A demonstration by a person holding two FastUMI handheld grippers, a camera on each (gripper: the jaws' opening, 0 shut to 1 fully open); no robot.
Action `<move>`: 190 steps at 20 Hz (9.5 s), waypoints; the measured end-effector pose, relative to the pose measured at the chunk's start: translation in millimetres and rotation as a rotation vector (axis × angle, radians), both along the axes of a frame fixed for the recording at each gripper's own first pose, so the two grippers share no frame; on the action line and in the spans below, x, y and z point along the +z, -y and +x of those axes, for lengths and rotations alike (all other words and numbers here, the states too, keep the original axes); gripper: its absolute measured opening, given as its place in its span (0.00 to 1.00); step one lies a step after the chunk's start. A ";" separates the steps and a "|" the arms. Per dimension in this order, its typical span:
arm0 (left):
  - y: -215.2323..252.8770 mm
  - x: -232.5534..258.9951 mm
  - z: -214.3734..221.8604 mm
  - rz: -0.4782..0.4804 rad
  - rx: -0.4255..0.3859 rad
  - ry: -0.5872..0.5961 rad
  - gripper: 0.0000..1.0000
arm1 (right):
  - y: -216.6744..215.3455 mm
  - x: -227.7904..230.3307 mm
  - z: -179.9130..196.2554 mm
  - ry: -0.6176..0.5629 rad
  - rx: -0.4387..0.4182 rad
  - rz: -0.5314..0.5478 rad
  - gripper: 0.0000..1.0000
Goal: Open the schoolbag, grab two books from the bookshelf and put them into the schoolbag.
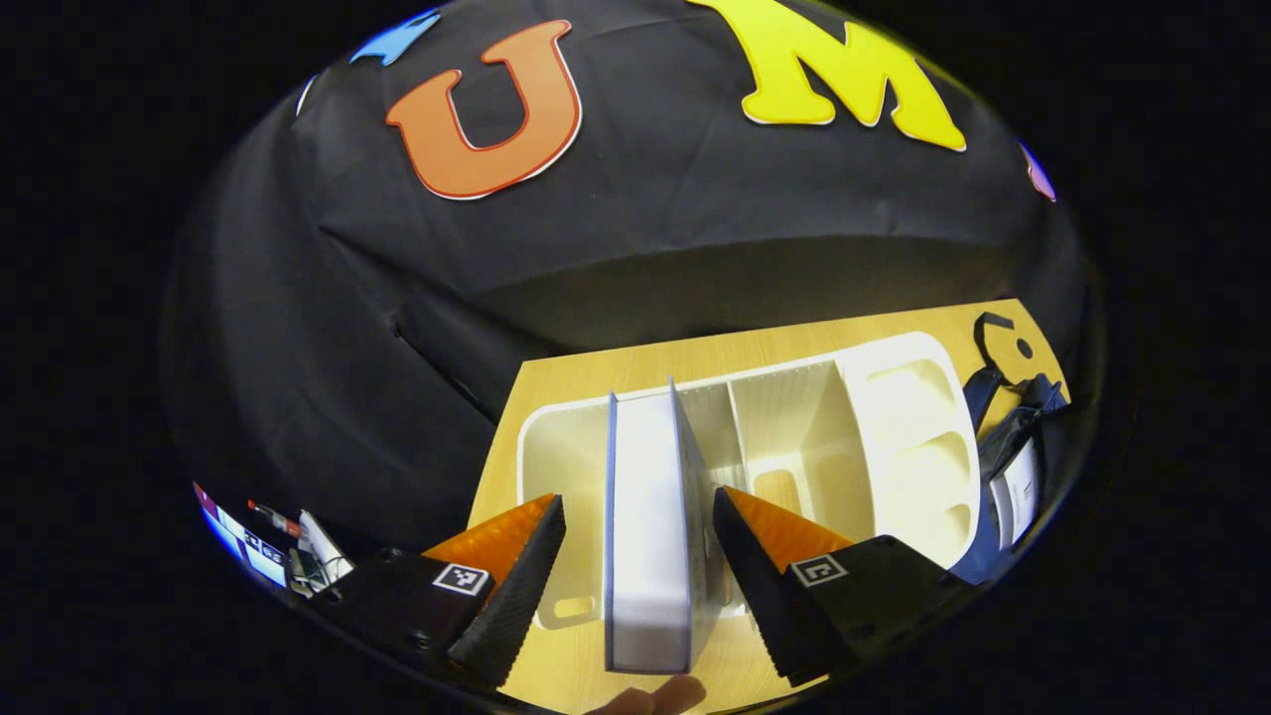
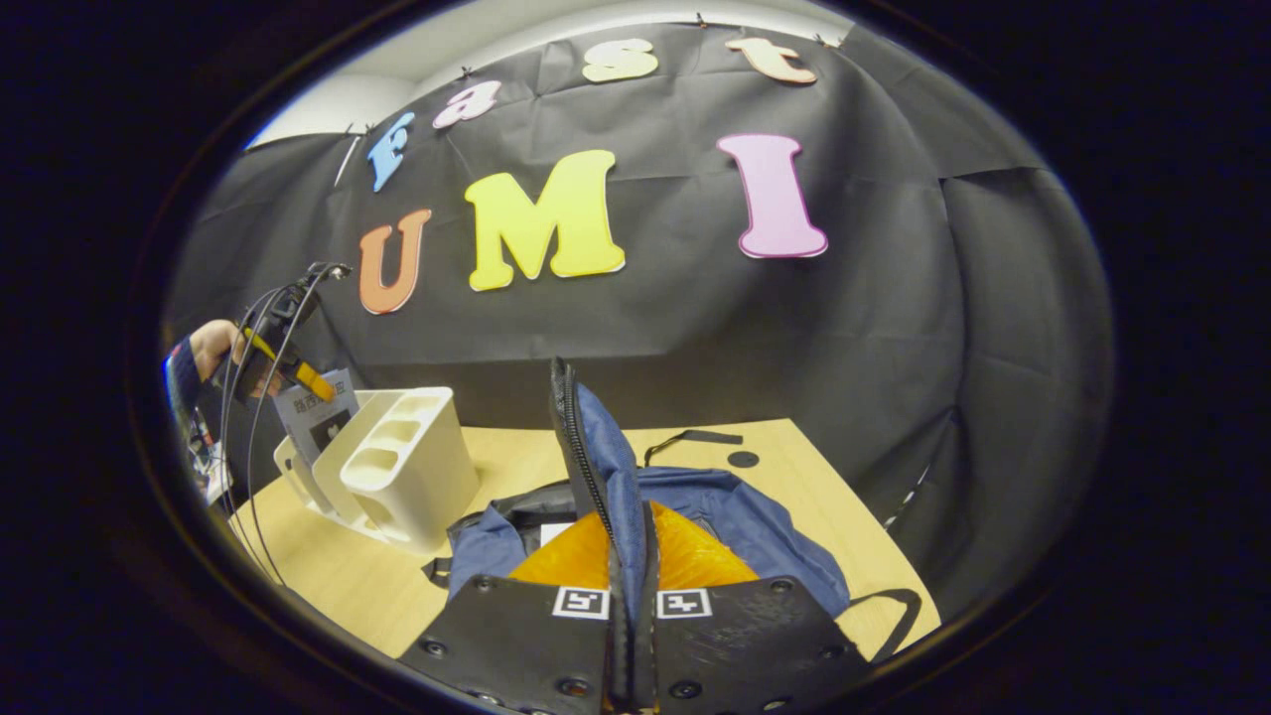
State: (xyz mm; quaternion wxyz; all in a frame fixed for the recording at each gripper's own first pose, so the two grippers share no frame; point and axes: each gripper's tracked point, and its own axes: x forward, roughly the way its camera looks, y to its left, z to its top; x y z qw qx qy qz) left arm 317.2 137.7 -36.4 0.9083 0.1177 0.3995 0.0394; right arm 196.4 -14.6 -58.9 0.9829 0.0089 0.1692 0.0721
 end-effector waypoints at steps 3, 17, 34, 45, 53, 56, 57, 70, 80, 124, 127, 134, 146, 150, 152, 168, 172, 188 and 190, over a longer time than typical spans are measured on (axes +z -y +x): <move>8.8 -6.7 -6.1 -0.020 -0.031 -0.078 0.86 | 0.8 -5.8 -0.2 -0.009 -0.005 0.008 0.03; 22.0 -15.5 -34.8 -0.125 0.030 -0.122 0.46 | -13.2 -21.4 -5.2 -0.046 0.022 -0.038 0.03; 15.8 -10.9 -185.0 -0.512 0.158 0.049 0.44 | -17.1 -31.6 -5.9 -0.079 0.012 -0.037 0.05; 66.3 -26.7 -239.2 -0.912 0.178 0.066 0.44 | -17.8 -20.9 -9.3 -0.080 0.008 -0.061 0.02; 182.8 -17.2 -210.7 -1.076 0.037 -0.008 0.44 | -2.5 -8.1 -2.7 -0.067 0.027 -0.032 0.03; 229.8 -7.4 -190.0 -1.160 -0.006 -0.029 0.43 | 4.3 -6.3 0.3 -0.072 0.030 -0.008 0.03; 244.0 -5.1 -183.1 -1.191 -0.013 -0.033 0.44 | 7.2 -4.1 0.9 -0.067 0.026 -0.003 0.03; 333.2 -30.5 -116.4 -1.232 0.061 0.076 0.44 | 5.6 18.6 -1.2 -0.003 0.040 -0.043 0.03; 415.5 -56.3 -99.4 -1.322 0.021 0.117 0.45 | -27.6 52.7 -1.6 0.076 0.108 -0.073 0.02; 290.6 -53.0 -218.8 -0.781 -0.148 0.311 0.79 | -23.6 -14.5 -36.3 -0.069 -0.157 -0.133 0.32; 258.0 -58.7 -234.7 -0.694 -0.130 0.364 0.79 | -32.0 -15.8 -55.8 -0.046 -0.149 -0.124 0.51; 209.7 -55.1 -278.8 -0.558 -0.119 0.469 0.79 | -45.1 -16.7 -106.4 0.014 -0.115 -0.141 0.65; 157.1 2.8 -347.7 -0.329 -0.152 0.696 0.96 | -29.4 37.9 -204.2 0.254 -0.142 -0.095 0.94; 136.4 16.6 -357.9 -0.275 -0.132 0.734 0.97 | -35.1 42.4 -230.0 0.291 -0.119 -0.099 0.95; 121.9 23.8 -358.3 -0.281 -0.093 0.760 0.97 | -33.2 43.3 -241.8 0.299 -0.122 -0.103 0.95; 126.9 45.1 -369.9 -0.297 -0.135 0.860 0.97 | -33.2 41.1 -244.6 0.271 -0.144 -0.131 0.95; 121.2 44.3 -369.5 -0.286 -0.115 0.862 0.97 | -38.8 40.7 -246.5 0.265 -0.138 -0.134 0.95; 117.3 37.2 -365.5 -0.308 -0.095 0.838 0.97 | -49.3 30.5 -246.4 0.240 -0.100 -0.124 0.95; 117.9 36.1 -365.9 -0.306 -0.095 0.837 0.97 | -47.9 30.5 -244.9 0.241 -0.100 -0.125 0.95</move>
